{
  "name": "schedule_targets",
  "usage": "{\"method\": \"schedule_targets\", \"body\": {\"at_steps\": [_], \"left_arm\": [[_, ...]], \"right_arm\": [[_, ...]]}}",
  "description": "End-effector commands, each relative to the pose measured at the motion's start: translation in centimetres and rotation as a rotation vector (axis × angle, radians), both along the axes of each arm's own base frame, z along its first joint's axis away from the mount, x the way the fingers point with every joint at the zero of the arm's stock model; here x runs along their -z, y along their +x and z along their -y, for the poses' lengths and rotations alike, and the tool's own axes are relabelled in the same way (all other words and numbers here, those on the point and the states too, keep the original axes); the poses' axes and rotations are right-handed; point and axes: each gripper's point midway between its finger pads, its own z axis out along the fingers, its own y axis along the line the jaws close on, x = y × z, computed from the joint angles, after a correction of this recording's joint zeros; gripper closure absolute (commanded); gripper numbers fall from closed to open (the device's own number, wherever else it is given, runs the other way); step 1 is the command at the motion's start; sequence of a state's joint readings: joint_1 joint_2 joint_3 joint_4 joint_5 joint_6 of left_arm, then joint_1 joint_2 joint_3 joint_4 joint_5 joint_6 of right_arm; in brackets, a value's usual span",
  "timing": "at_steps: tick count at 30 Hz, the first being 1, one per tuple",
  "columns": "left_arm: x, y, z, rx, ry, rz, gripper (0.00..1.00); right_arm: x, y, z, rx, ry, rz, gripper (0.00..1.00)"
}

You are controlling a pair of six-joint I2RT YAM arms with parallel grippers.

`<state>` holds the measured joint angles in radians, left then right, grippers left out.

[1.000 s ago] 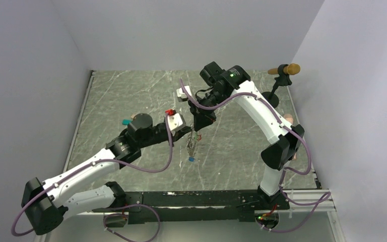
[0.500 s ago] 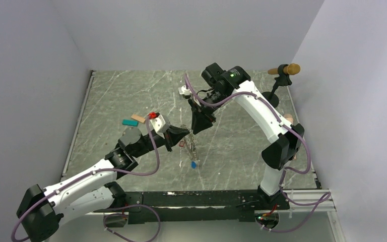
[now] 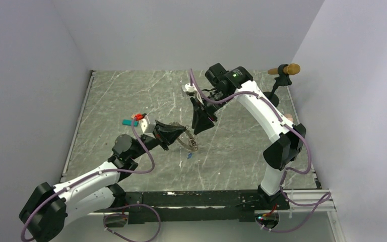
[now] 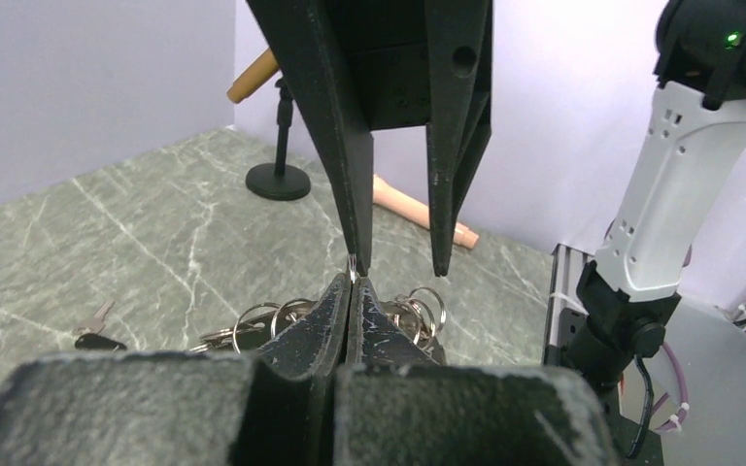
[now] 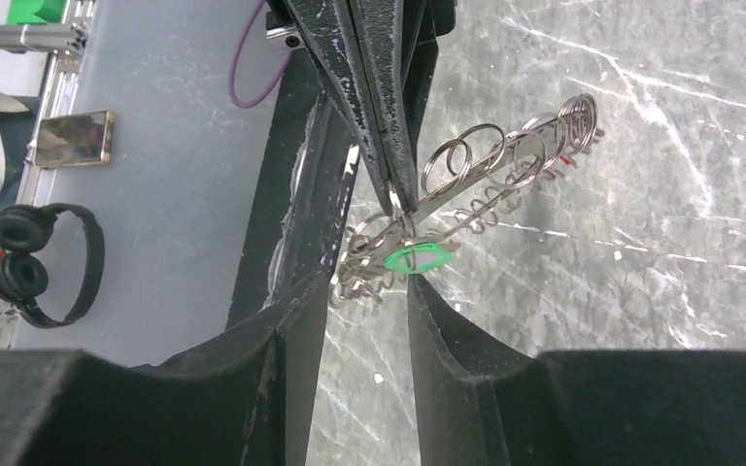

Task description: Put the keys on the keyring

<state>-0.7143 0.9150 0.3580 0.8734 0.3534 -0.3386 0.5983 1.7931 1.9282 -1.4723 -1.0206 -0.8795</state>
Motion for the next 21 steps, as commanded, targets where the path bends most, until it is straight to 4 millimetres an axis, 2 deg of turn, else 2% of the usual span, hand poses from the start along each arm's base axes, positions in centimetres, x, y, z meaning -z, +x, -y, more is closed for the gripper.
{"method": "schedule_targets", "body": {"at_steps": [1,11,21], "left_arm": [[-4.38,-1.70,-0.25,0.065,-0.122,0.140,1.00],[-4.20,-2.38,-0.36,0.115,-0.125,0.197,1.00],[-4.83,-2.19,-0.25,0.117,-0.142,0.201,1.00]], "right_arm": [[-2.59,-0.64,-0.39,-0.017,0.112,0.010,0.60],[-3.36,-0.70,-0.66,-0.014,0.166,-0.045,0.60],[-2.97,-0.57,-0.80,0.000,0.162,-0.064,0.68]]}}
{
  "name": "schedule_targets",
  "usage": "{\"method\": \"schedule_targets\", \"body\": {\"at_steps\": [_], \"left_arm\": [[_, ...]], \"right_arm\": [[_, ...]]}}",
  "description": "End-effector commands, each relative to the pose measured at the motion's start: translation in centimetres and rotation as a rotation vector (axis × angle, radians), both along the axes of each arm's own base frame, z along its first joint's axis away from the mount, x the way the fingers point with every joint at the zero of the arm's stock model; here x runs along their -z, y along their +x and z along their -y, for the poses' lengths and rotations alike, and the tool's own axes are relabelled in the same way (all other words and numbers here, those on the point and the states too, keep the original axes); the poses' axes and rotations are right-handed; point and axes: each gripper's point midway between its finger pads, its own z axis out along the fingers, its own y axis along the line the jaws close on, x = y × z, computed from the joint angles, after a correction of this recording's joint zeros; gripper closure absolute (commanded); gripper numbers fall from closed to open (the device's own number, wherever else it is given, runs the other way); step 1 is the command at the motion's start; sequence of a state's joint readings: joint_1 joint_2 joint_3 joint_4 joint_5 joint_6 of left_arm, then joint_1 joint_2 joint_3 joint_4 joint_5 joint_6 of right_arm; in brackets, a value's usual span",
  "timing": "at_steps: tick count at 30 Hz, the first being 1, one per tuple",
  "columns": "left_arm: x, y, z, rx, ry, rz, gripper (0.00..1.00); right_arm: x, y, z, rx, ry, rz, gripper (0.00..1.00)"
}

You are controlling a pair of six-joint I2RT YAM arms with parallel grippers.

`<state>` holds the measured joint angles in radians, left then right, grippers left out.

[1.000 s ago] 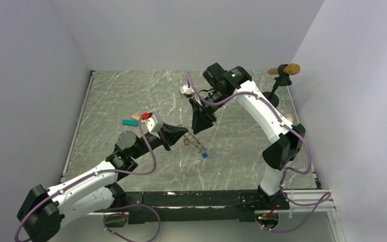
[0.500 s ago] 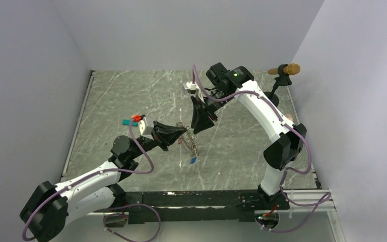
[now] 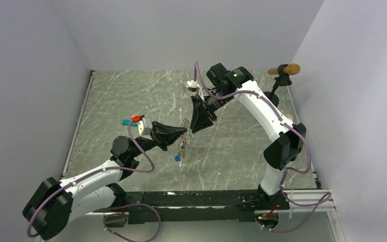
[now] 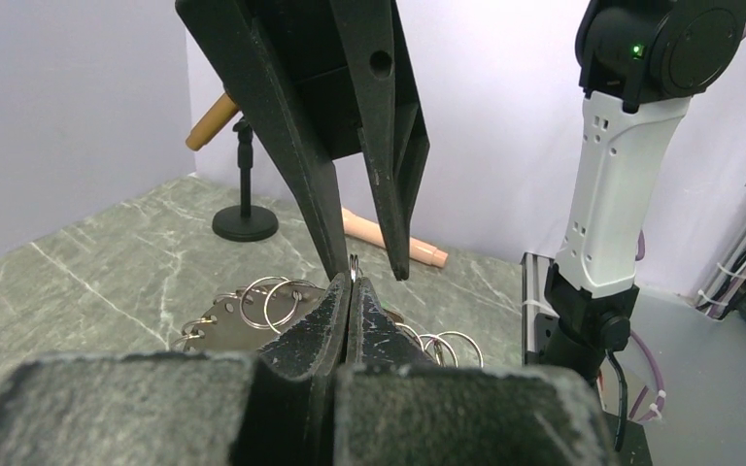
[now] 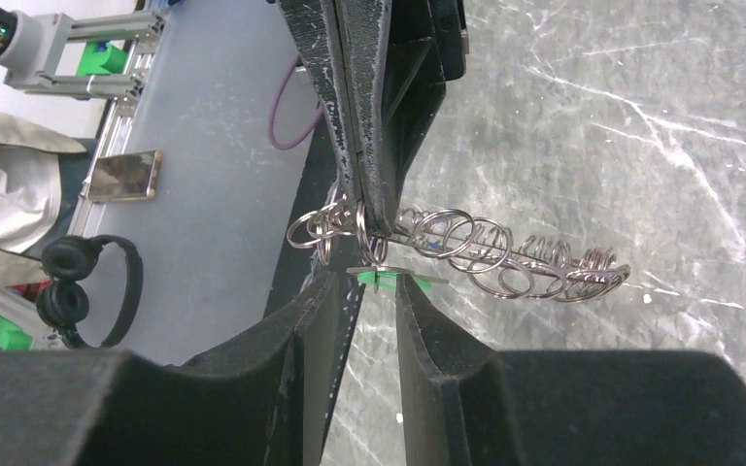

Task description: Put the keys on the keyring

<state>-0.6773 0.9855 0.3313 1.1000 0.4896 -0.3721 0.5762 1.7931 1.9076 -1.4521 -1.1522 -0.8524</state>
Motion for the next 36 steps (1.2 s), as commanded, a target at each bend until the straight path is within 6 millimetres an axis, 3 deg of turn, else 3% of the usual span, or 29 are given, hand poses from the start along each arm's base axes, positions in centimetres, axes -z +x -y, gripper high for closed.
{"method": "schedule_targets", "body": {"at_steps": [1,9,15,27,33,36], "left_arm": [[-3.6,-0.9,-0.5,0.017,-0.090,0.094,1.00],[-3.9,-1.0,-0.7,0.018,-0.115,0.098,1.00],[-4.9,-1.4,-0.6,0.053,-0.156,0.118,1.00],[-5.3,-1.9,-0.2,0.137,-0.220,0.131,1.00],[-4.8,-1.7,-0.3,0.131,-0.203,0.119,1.00],[-4.5,-1.5,-0.5,0.115,-0.188,0.112,1.00]], "right_arm": [[-1.5,-0.1,-0.2,0.002,0.063,0.029,0.69],[-1.2,-0.1,-0.2,0.013,0.052,0.023,0.93],[-1.0,-0.7,-0.6,-0.006,0.060,0.001,1.00],[-0.9,-1.7,-1.4,-0.047,0.084,-0.046,0.99],[-1.7,-1.6,-0.7,-0.038,0.091,0.004,0.82],[-2.4,-1.7,-0.3,-0.035,0.103,0.033,0.78]]}}
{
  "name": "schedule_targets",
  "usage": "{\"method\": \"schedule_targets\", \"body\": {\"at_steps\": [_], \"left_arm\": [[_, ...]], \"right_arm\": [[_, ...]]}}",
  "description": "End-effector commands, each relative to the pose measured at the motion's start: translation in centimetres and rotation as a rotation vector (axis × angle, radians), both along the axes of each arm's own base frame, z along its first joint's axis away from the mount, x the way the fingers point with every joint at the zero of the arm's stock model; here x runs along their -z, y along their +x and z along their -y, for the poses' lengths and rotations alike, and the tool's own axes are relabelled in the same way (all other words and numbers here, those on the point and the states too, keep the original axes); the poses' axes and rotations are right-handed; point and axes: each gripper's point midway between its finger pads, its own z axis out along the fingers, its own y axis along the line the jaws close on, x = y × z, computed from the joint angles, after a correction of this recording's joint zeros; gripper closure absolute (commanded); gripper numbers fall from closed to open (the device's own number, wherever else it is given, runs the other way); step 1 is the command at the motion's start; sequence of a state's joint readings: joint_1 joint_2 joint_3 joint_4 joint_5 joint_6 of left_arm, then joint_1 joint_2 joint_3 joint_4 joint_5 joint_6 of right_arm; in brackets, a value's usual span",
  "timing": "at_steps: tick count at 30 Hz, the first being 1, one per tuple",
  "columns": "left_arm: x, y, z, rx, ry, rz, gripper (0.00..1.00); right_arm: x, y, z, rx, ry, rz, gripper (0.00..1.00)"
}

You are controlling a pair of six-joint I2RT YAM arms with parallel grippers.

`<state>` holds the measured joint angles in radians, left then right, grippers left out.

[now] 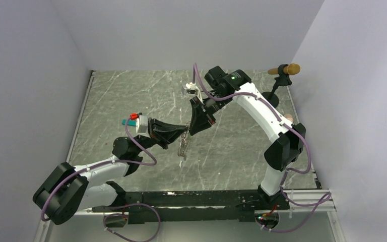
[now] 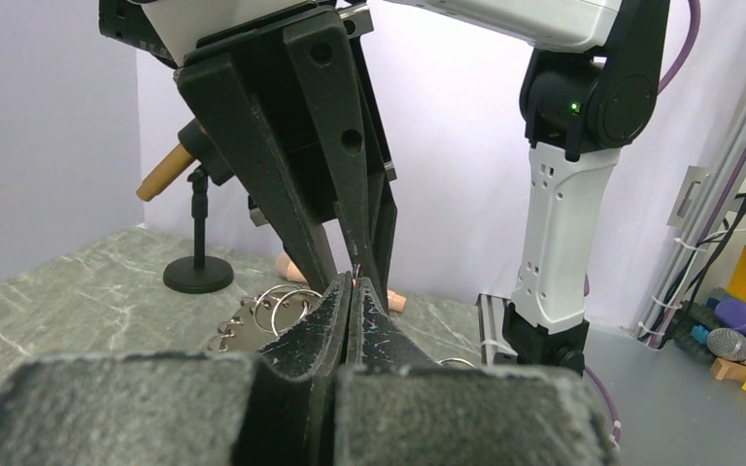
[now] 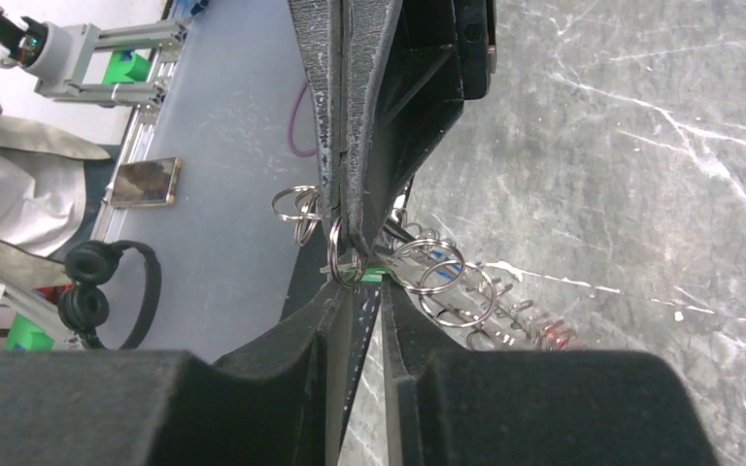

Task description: Put the keys on the keyring

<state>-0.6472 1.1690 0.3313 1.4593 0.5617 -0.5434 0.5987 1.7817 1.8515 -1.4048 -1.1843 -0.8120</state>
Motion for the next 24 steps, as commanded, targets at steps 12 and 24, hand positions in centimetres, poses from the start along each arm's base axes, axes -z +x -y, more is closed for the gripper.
{"method": "schedule_targets", "body": {"at_steps": [12,24], "left_arm": [[-2.2,-0.7,-0.5,0.008,-0.025,0.058,1.00],[-2.1,-0.2,-0.6,-0.016,-0.031,0.043,1.00]], "right_arm": [[-3.9,-0.4,0.4,-0.018,0.112,0.111,0.69],[-2.8,-0.2,0.1,-0.017,0.090,0.088,0.72]]}}
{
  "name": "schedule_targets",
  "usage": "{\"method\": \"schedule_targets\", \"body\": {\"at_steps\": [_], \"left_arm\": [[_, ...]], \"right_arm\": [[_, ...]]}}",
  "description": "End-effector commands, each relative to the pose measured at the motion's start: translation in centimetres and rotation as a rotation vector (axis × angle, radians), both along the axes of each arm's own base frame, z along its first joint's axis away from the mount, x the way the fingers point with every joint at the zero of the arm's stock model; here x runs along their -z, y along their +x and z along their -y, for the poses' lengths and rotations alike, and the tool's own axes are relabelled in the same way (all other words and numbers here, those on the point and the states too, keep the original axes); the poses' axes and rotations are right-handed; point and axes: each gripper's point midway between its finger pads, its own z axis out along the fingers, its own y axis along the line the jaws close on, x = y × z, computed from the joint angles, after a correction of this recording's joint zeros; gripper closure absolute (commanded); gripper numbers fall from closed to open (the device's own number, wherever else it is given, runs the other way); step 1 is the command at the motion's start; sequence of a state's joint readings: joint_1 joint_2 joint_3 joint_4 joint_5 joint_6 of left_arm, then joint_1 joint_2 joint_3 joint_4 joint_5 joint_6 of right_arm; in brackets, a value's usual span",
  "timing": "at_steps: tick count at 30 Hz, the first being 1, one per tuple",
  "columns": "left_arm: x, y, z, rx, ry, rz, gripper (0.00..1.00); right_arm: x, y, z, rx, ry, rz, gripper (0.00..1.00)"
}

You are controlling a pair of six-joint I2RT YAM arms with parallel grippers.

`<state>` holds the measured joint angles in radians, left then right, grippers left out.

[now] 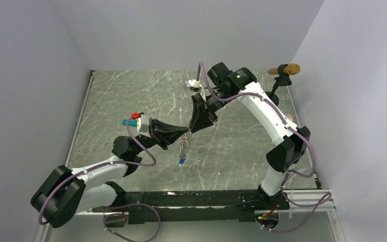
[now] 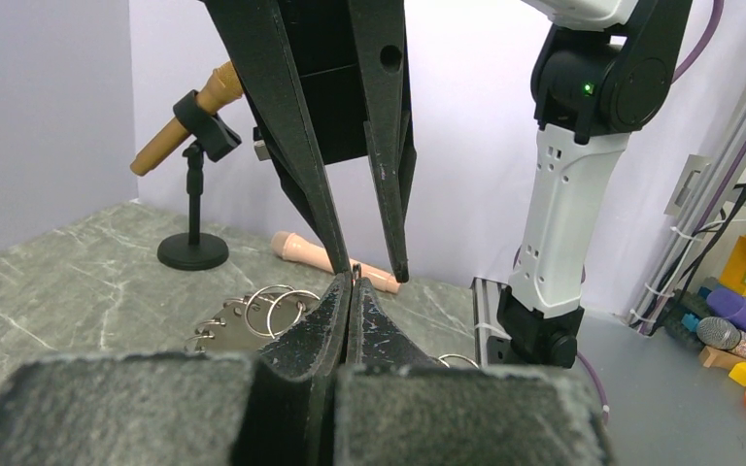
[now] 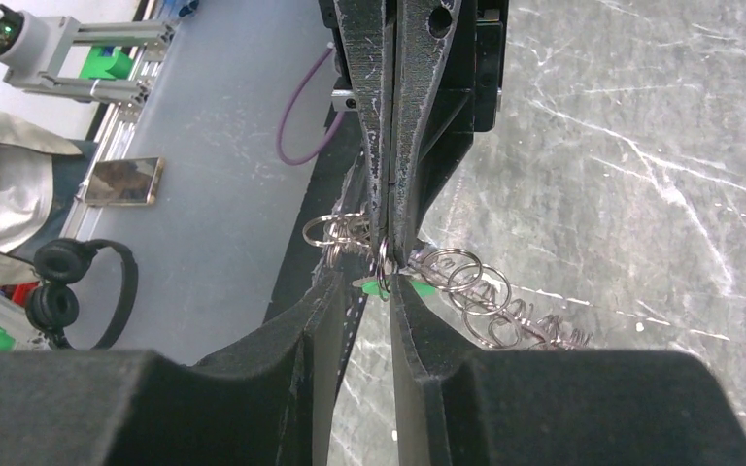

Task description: Put the keys on the keyring

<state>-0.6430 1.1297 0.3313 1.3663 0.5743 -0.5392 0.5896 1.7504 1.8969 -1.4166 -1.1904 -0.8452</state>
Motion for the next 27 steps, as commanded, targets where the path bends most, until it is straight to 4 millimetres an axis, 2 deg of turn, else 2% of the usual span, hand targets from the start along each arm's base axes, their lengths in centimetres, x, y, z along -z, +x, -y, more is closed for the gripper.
{"method": "schedule_targets", "body": {"at_steps": [1,11,15,18,23,24,27], "left_arm": [[-2.8,-0.2,-0.6,-0.023,-0.069,0.077,1.00],[-3.3,-0.1,-1.0,-0.043,-0.090,0.075,1.00],[-3.1,0.0,-1.0,-0.047,-0.084,0.069,1.00],[-2.9,0.1,-1.0,-0.052,-0.077,0.061,1.00],[-2.1,0.3,-1.1,-0.069,-0.044,0.046,1.00],[-2.0,0.4,-1.2,-0.073,-0.026,0.044,0.94],[-1.3,0.5,-1.3,-0.088,0.057,0.043,0.58]], "right_arm": [[-0.5,-0.2,-0.3,-0.011,0.030,0.010,0.72],[0.0,-0.2,-0.6,-0.009,0.007,0.014,0.73],[0.1,-0.2,-0.8,-0.011,0.002,0.014,0.90],[0.2,-0.2,-0.8,-0.011,0.000,0.015,0.98],[0.5,-0.1,-0.5,-0.003,-0.024,0.041,1.00],[0.6,0.0,-0.3,-0.002,-0.033,0.052,1.00],[1.0,0.0,0.4,-0.012,-0.064,0.104,1.00]]}}
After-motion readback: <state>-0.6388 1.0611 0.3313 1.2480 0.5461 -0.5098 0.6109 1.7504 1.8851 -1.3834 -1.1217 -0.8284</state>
